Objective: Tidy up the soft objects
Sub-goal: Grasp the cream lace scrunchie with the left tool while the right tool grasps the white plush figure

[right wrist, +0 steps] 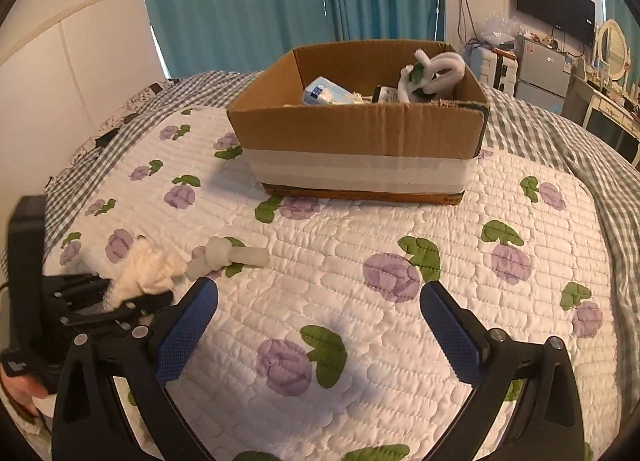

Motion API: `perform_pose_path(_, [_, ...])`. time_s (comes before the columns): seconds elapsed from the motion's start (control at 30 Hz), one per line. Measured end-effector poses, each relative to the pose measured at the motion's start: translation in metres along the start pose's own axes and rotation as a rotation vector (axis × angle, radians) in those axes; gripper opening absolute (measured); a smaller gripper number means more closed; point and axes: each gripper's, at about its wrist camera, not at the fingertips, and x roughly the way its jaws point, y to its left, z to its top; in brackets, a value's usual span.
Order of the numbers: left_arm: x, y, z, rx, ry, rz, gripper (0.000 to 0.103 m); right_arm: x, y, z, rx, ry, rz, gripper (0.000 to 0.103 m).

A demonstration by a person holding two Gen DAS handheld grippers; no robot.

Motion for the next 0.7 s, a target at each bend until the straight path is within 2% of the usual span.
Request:
perform_pose_path(0.27, [-0.053,0.021,0.038,0.024,-0.096,0.013,0.019,-0.008,0.029,0.013,-0.04,-0.01,0.009,0.102])
perform_pose_path(0.43, [-0.044,0.04,0.054,0.032,-0.088,0.038,0.019,0.018,0.057,0.022,-0.04,0.023,0.059,0.101])
perform_pose_path(0.57, [-0.022,0.051,0.052,0.029,-0.057,0.062,0.019,0.062,0.076,0.026,-0.04,0.083,0.072,0.096])
perform_pose_path(0.7, [0.0,0.062,0.043,0.018,-0.021,0.066,0.019,0.103,0.086,0.022,-0.041,0.147,0.072,0.084])
